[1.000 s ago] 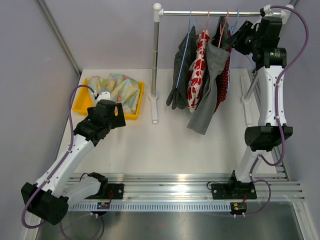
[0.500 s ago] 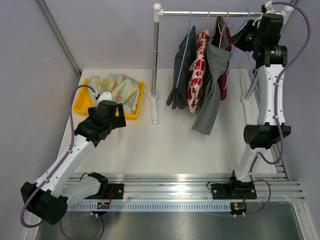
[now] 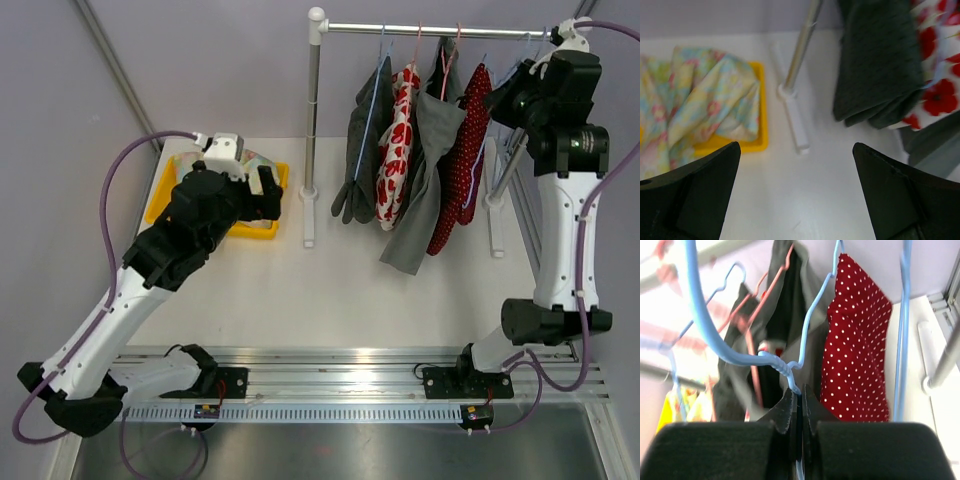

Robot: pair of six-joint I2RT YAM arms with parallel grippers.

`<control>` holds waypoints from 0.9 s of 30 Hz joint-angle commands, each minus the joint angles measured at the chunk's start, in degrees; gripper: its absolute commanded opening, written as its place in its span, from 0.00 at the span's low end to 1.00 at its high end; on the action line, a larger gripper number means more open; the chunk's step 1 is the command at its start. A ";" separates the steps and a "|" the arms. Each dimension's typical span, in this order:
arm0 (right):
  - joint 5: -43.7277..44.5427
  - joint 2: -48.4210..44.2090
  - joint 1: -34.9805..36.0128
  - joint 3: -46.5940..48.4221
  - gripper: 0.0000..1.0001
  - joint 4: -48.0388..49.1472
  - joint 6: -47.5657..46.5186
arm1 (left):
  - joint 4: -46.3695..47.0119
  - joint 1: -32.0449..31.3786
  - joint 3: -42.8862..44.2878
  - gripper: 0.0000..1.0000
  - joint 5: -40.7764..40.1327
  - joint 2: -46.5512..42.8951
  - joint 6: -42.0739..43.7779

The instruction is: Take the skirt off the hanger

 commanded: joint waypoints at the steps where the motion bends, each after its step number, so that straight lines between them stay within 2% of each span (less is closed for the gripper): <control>1: -2.19 -8.33 0.02 -7.20 0.00 2.85 0.98 | 7.37 -8.06 7.82 0.99 5.16 3.78 5.06; 3: -4.65 -15.08 0.02 -14.38 0.00 4.25 3.35 | 10.78 -14.29 9.93 0.99 5.51 7.47 5.94; 6: -9.40 -19.15 0.02 -22.49 0.00 6.19 5.91 | 15.35 -20.71 10.38 0.99 6.47 10.11 5.77; 10: -12.93 -24.85 0.02 -25.68 0.00 3.04 7.14 | 22.04 -28.02 7.49 0.99 9.02 13.80 4.98; 11: -13.10 -25.74 0.02 -25.86 0.00 1.72 6.97 | 25.19 -31.52 6.52 0.99 9.90 15.29 4.89; 14: -13.63 -29.08 0.11 -25.42 0.00 -1.00 7.58 | 29.69 -38.29 3.10 0.99 8.77 17.93 4.89; 20: -15.48 -32.78 0.11 -21.82 0.00 -5.57 11.36 | 35.32 -43.94 0.98 0.99 6.04 24.44 2.78; 27: -16.44 -35.42 0.11 -19.71 0.00 -7.69 14.88 | 38.22 -44.91 1.94 0.99 5.42 28.57 2.43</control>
